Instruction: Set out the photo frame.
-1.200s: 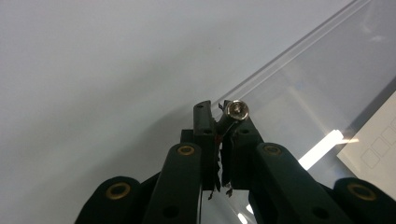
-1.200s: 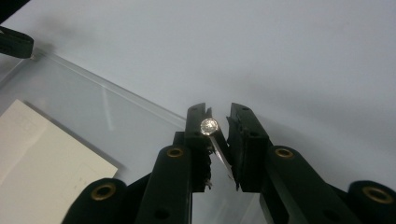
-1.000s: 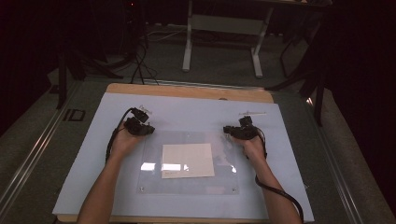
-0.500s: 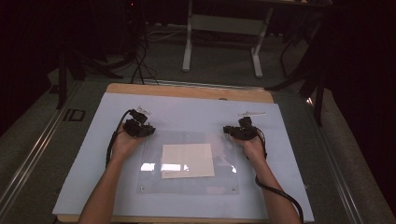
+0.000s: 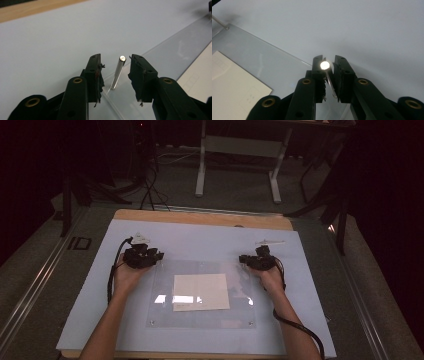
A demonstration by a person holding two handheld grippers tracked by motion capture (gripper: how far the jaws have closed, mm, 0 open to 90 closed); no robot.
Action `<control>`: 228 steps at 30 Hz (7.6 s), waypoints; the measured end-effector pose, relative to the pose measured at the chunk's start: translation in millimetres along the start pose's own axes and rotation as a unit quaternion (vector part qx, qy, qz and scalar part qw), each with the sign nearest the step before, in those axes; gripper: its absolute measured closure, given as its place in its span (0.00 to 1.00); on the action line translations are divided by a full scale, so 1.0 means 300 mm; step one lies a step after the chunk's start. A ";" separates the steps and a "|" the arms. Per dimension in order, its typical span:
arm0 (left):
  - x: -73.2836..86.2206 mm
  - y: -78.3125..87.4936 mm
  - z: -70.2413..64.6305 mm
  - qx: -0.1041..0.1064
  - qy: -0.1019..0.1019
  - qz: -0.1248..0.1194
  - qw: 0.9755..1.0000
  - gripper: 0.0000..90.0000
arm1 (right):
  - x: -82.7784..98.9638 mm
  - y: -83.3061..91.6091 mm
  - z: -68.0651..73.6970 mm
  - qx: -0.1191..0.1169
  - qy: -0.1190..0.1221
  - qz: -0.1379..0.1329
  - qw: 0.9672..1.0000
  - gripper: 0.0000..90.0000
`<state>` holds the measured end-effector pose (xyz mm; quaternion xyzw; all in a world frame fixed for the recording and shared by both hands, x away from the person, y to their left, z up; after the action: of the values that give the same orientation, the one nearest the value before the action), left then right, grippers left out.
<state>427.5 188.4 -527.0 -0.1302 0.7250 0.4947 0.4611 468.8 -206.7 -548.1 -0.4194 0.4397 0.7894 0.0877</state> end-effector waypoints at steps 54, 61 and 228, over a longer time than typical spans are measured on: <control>0.058 -0.016 -0.034 -0.024 0.041 -0.080 0.996 0.92 | 0.031 0.086 0.061 0.087 0.062 -0.082 0.991 0.94; 0.056 -0.018 -0.039 -0.030 0.033 -0.082 0.996 0.94 | 0.036 0.093 0.067 0.099 0.071 -0.081 0.989 0.95; 0.088 0.210 -0.014 0.056 0.051 -0.140 0.987 0.65 | 0.092 0.265 0.174 -0.025 0.175 -0.099 0.979 0.53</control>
<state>370.3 222.1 -510.2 -0.2294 0.7489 0.3763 0.4948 380.5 -220.7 -505.6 -0.5945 0.3847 0.7020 0.0768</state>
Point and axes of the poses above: each handheld gripper's, and its own axes: y roughly backward along the jaws, x roughly out of its underside, z roughly to its left, the point moved 4 cm from there along -y, roughly forward along the jaws
